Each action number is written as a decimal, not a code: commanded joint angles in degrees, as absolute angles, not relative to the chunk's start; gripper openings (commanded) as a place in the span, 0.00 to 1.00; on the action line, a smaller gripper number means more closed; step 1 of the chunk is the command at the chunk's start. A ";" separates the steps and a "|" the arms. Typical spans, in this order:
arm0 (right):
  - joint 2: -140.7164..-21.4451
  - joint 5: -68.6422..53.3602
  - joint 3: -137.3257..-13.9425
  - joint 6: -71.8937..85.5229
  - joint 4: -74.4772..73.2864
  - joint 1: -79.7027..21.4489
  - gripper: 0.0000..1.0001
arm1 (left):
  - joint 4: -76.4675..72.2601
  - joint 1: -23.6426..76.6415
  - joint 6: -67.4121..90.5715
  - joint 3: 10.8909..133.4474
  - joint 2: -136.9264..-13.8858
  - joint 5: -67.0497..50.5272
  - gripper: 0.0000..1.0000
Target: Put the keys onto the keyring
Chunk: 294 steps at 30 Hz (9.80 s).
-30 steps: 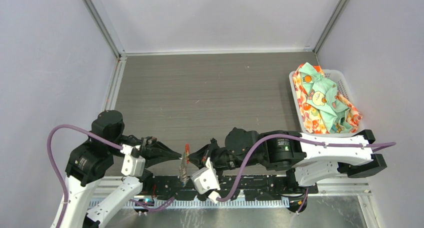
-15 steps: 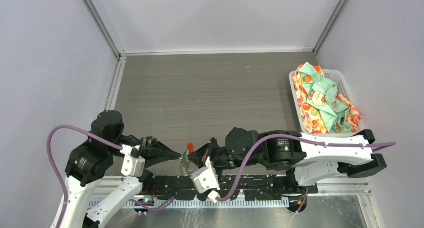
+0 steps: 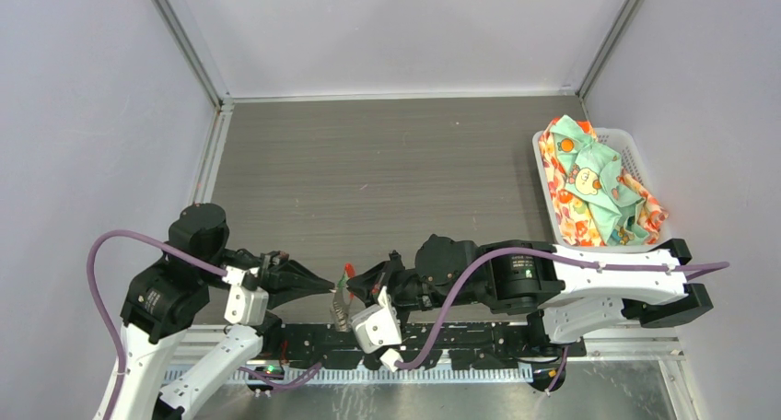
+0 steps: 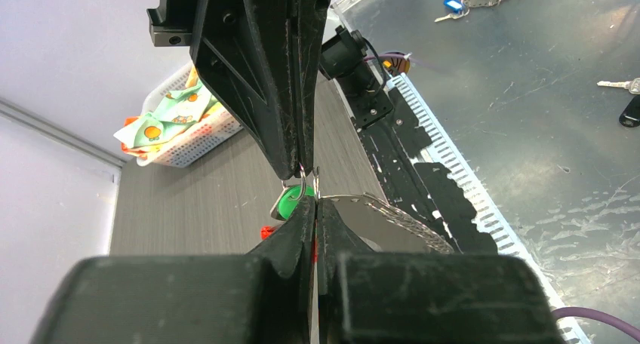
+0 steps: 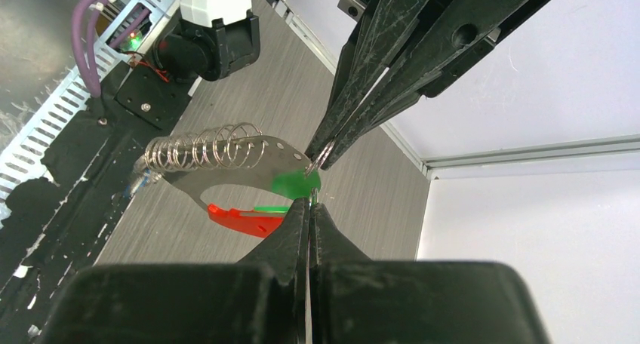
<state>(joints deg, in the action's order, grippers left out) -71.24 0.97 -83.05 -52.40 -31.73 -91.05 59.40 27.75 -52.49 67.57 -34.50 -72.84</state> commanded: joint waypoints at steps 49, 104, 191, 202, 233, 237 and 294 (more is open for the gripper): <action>-67.66 -29.28 -86.36 -43.70 -31.99 -73.93 0.01 | 70.59 27.69 -59.17 74.32 -40.22 -78.22 0.00; -64.50 -34.95 -82.62 -52.07 -27.53 -71.79 0.01 | 19.86 28.86 13.23 67.59 -48.71 -95.53 0.00; -59.53 -27.13 -77.46 -45.91 -22.11 -73.70 0.01 | 17.89 28.87 13.89 67.86 -48.68 -95.94 0.00; -60.63 -32.55 -78.34 -46.75 -23.73 -73.74 0.01 | 17.94 28.83 13.88 68.05 -48.82 -95.63 0.00; -62.42 -31.45 -79.35 -46.05 -18.74 -74.44 0.01 | 17.54 28.83 13.97 66.89 -48.43 -95.10 0.00; -62.65 -31.63 -79.54 -46.07 -18.72 -74.53 0.01 | 17.49 28.81 13.97 66.89 -48.43 -95.13 0.00; -64.01 -26.12 -78.90 -42.45 -8.98 -75.19 0.01 | 17.55 28.74 14.41 67.28 -48.96 -96.69 0.00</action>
<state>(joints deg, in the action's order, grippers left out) -63.75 -29.21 -77.36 -42.87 -17.61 -74.85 19.49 28.64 13.56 66.50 -48.88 -90.08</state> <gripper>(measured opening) 0.023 0.009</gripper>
